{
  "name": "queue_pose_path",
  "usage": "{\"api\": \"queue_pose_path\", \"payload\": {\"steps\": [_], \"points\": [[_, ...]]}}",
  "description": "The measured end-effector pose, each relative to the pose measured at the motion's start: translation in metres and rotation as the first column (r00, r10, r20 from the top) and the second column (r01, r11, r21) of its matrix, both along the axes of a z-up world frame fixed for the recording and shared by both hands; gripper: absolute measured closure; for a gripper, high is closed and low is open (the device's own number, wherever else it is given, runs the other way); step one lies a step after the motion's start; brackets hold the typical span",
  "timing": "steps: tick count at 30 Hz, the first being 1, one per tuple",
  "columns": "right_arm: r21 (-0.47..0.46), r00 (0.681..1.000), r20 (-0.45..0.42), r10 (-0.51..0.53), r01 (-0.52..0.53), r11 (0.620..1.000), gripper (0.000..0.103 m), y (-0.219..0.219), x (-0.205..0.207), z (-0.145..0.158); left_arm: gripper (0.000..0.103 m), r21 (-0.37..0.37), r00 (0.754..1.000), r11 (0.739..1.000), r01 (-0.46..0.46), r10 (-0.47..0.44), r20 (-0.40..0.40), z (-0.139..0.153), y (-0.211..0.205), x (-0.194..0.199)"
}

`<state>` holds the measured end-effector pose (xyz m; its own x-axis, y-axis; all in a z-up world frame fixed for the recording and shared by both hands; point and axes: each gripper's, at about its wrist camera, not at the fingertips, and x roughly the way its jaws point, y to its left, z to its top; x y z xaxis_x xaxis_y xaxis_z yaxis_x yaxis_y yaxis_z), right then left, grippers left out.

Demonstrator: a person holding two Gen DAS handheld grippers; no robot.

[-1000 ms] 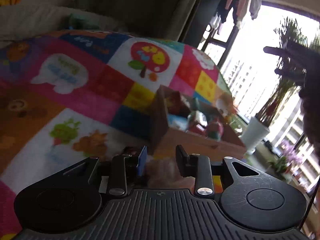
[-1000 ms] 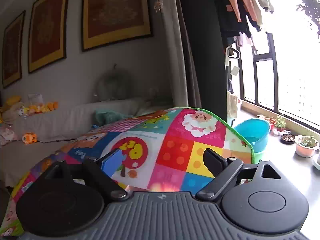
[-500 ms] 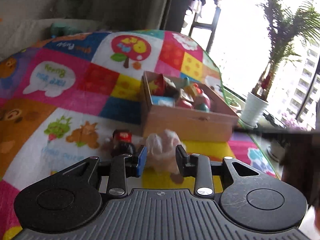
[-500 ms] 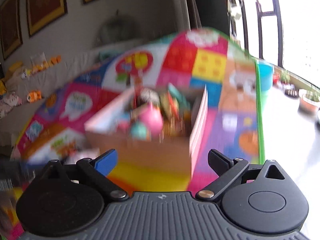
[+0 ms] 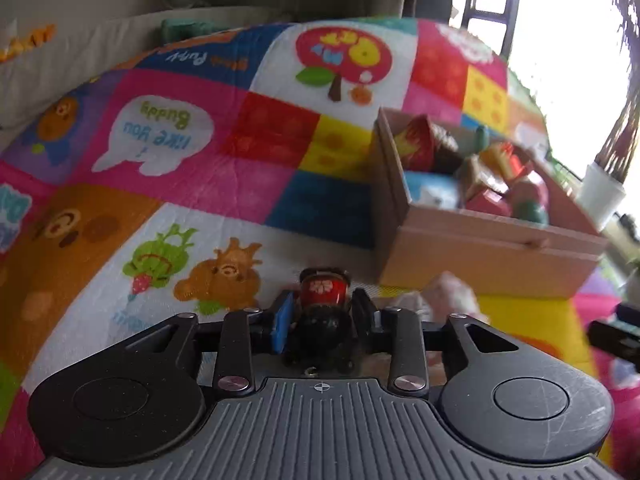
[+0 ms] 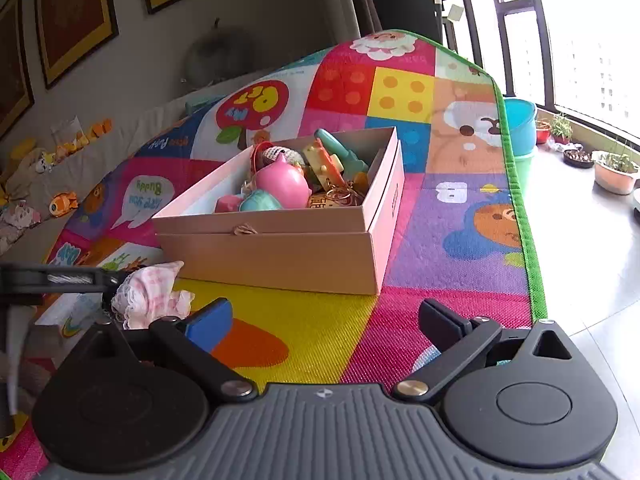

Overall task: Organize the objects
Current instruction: 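Grasp the red-and-black figurine with the left tool and lift it, then hold figurine with left tool while right tool grasps white lace cloth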

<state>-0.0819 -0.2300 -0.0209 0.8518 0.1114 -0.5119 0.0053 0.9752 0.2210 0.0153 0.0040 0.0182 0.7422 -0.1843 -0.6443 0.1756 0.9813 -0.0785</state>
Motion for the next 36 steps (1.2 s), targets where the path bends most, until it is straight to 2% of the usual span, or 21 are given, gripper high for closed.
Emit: {"api": "queue_pose_path", "payload": {"steps": [4,10,13,15,20,24,28,30,33,36], "points": [[0.006,1.000,-0.004,-0.002,0.002,1.000,0.000,-0.001,0.000,0.000,0.066,0.024,1.000,1.000,0.014,-0.014,-0.014,-0.004,0.001,-0.008],[-0.007,0.999,-0.030,0.011,-0.011,1.000,0.000,0.002,0.004,-0.002,0.067,-0.038,0.998,0.998,0.053,-0.054,-0.025,-0.002,0.027,-0.060],[-0.065,0.999,-0.046,0.019,-0.022,0.998,0.000,0.011,0.007,-0.001,0.067,-0.051,0.999,0.998,0.032,-0.033,-0.011,-0.003,0.044,-0.084],[-0.106,0.998,-0.036,0.054,-0.058,0.993,0.000,0.023,0.008,0.004,0.067,-0.071,1.000,0.997,-0.001,0.001,-0.005,-0.003,0.052,-0.089],[-0.088,0.981,-0.028,0.191,-0.192,0.977,0.000,0.066,0.024,0.023,0.066,-0.071,0.999,0.997,-0.032,0.033,0.018,-0.004,0.054,-0.086],[-0.077,0.960,-0.085,0.266,-0.272,0.959,0.001,0.101,0.050,0.022,0.066,-0.071,0.999,0.997,-0.025,0.027,0.028,-0.005,0.055,-0.088],[-0.058,0.947,-0.137,0.290,-0.300,0.952,0.010,0.121,0.067,0.016,0.066,-0.085,0.999,0.996,-0.016,0.018,0.026,-0.006,0.058,-0.090],[-0.082,0.942,-0.181,0.283,-0.302,0.950,0.010,0.126,0.070,0.010,0.066,-0.095,0.999,0.995,-0.014,0.017,0.028,-0.006,0.060,-0.090],[-0.173,0.937,-0.225,0.268,-0.309,0.935,0.010,0.123,0.061,-0.002,0.066,-0.111,0.999,0.994,-0.013,0.016,0.028,-0.006,0.062,-0.090],[-0.286,0.955,-0.203,0.216,-0.269,0.920,0.010,0.106,0.044,-0.005,0.066,-0.121,0.999,0.993,-0.013,0.016,0.028,-0.007,0.064,-0.090]]}}
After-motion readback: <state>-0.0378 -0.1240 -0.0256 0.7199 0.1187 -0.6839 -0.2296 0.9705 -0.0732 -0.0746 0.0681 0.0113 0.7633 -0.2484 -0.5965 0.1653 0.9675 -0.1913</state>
